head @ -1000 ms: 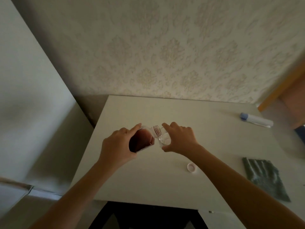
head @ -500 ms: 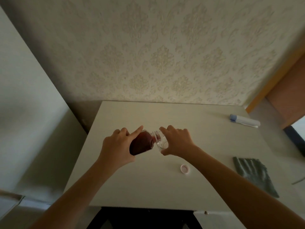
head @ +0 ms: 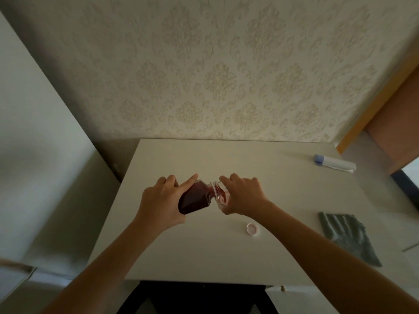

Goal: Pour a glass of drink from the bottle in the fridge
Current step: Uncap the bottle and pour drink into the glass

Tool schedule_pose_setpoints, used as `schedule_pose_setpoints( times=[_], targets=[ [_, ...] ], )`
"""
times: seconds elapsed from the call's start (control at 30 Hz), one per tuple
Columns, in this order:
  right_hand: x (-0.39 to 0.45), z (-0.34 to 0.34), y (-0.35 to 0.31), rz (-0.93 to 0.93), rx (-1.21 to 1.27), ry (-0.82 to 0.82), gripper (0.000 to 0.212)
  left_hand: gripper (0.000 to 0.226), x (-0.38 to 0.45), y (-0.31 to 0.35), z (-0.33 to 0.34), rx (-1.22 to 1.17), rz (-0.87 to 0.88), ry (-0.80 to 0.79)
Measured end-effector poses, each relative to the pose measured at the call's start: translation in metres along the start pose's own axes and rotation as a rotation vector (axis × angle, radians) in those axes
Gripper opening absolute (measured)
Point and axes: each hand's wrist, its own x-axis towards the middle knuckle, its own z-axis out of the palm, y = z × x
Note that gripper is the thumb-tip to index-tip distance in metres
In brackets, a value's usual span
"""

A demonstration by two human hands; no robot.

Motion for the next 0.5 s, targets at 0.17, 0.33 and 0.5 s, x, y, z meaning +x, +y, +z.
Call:
schedule_pose_setpoints(
  times=[0.17,0.33,0.5],
  targets=[
    [-0.0024,0.0002,0.0009,-0.005,0.013,-0.018,0.080,0.100,-0.0030,0.0023,-0.0012,0.009,-0.006,-0.012],
    [-0.0050,0.0005,-0.0004,-0.012,0.008,-0.032,0.081,0.101,-0.0051,0.0040,-0.0017,0.029,-0.007,-0.024],
    [-0.0055,0.0047,-0.0026,-0.016,0.007,0.007,0.071,0.100,-0.0079,0.0033,0.0004,0.034,-0.007,-0.027]
  ],
)
